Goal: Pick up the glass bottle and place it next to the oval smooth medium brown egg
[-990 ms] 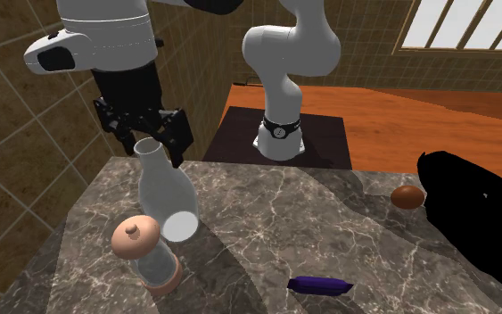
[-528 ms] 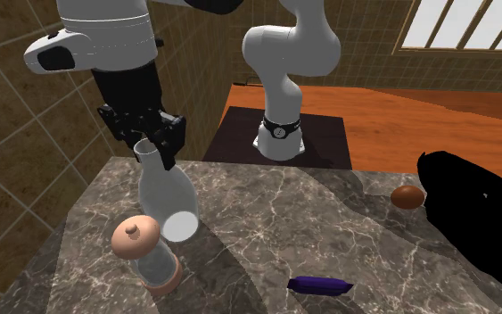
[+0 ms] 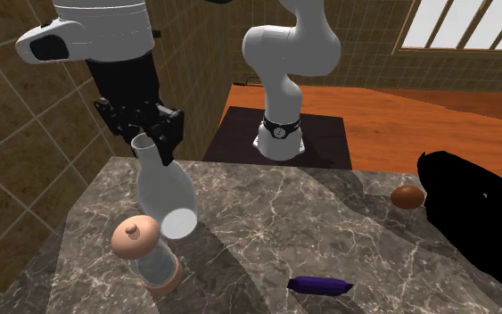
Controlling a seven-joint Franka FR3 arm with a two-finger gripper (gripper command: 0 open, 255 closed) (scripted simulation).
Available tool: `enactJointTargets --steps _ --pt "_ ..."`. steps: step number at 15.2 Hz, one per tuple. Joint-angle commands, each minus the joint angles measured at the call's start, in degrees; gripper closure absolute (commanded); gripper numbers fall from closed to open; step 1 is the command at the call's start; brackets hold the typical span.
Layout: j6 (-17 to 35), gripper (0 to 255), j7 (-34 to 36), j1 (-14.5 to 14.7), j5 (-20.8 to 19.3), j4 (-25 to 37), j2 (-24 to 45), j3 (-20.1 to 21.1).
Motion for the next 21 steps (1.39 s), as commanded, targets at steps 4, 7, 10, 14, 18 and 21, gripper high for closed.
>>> enactJointTargets --steps 4,7,10,14,18,21 --pt "-4.1 255 0.2 0.0 0.1 2.7 -1.4 0.5" --pt "-6.6 255 0.3 0.1 0.1 4.5 -2.1 0.8" --pt "-9.0 255 0.3 0.1 0.2 6.4 -2.6 1.0" --pt "-12.2 255 0.3 0.2 0.4 9.1 -3.1 1.3" --pt "-15.3 255 0.3 0.3 0.5 12.0 -3.4 1.6" --pt "-17.6 255 0.3 0.4 0.7 14.2 -3.4 1.8"
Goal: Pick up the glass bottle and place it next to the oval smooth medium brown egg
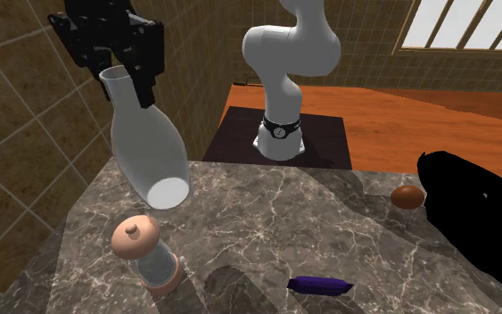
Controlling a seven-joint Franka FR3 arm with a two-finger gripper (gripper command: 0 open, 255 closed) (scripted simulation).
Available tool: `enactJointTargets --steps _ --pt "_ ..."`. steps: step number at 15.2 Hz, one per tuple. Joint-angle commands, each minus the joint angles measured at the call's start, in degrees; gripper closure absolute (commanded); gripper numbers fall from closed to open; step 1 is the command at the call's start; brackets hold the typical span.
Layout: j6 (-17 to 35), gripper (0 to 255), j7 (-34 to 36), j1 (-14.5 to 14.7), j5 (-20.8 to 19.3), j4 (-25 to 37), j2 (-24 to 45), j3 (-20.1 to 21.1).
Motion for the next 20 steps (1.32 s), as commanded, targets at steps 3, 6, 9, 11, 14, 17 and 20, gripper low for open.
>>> enactJointTargets --steps 3,6,9,11,14,17,20 --pt "-3.1 255 0.0 0.1 0.2 3.0 -0.1 0.3" --pt "-5.3 255 -0.1 0.2 0.3 5.4 0.1 0.4" --pt "-7.6 255 -0.1 0.3 0.5 8.0 0.4 0.6" --pt "-9.1 255 -0.2 0.4 0.6 9.7 0.6 0.6" --pt "-11.4 255 -0.2 0.5 0.7 12.5 1.1 0.7" --pt "-13.6 255 -0.3 0.6 0.9 15.3 1.7 0.8" --pt "-15.9 255 -0.5 0.7 1.1 18.3 2.4 0.9"
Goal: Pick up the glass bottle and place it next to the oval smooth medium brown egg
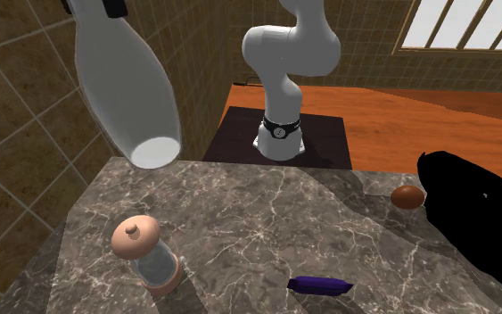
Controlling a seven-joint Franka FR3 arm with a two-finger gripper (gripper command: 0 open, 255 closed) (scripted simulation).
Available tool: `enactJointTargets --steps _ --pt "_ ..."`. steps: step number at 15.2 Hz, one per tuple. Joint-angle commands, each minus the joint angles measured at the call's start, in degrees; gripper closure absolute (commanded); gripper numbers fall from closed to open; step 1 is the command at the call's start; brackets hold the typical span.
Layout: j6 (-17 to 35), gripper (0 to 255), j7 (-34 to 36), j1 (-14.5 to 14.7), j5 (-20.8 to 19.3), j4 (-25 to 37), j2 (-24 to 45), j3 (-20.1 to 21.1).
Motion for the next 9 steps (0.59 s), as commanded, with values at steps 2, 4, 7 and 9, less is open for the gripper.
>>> enactJointTargets --steps 2,4,7,9 --pt "-2.3 255 -0.1 0.1 0.2 3.1 0.8 0.0" --pt "-3.8 255 -0.2 0.2 0.3 5.2 1.4 0.0" --pt "-6.2 255 -0.4 0.3 0.5 8.5 2.4 0.0" --pt "-7.7 255 -0.5 0.3 0.6 10.8 3.1 0.0"
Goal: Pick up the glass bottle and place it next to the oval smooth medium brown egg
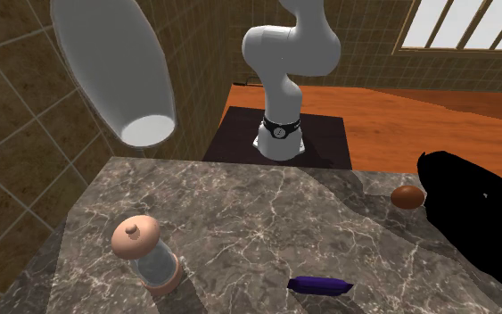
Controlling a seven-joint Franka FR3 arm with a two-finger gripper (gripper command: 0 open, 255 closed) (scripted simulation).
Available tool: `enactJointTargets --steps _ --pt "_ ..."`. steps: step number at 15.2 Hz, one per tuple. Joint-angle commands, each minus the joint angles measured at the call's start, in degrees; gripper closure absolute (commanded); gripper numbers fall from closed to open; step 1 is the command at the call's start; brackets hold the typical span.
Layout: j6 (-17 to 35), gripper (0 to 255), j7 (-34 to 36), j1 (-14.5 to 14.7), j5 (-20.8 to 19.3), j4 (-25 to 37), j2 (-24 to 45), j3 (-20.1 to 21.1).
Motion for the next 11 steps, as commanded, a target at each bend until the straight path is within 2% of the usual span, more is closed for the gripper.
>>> enactJointTargets --steps 1,8,9,11 --pt "-1.8 255 -0.1 0.1 0.1 2.5 0.7 0.0" --pt "-7.6 255 -0.7 0.3 0.7 11.3 3.8 -0.3" --pt "-7.9 255 -0.8 0.3 0.7 11.9 4.0 -0.3" --pt "-8.1 255 2.1 0.9 0.6 9.0 1.0 1.8"
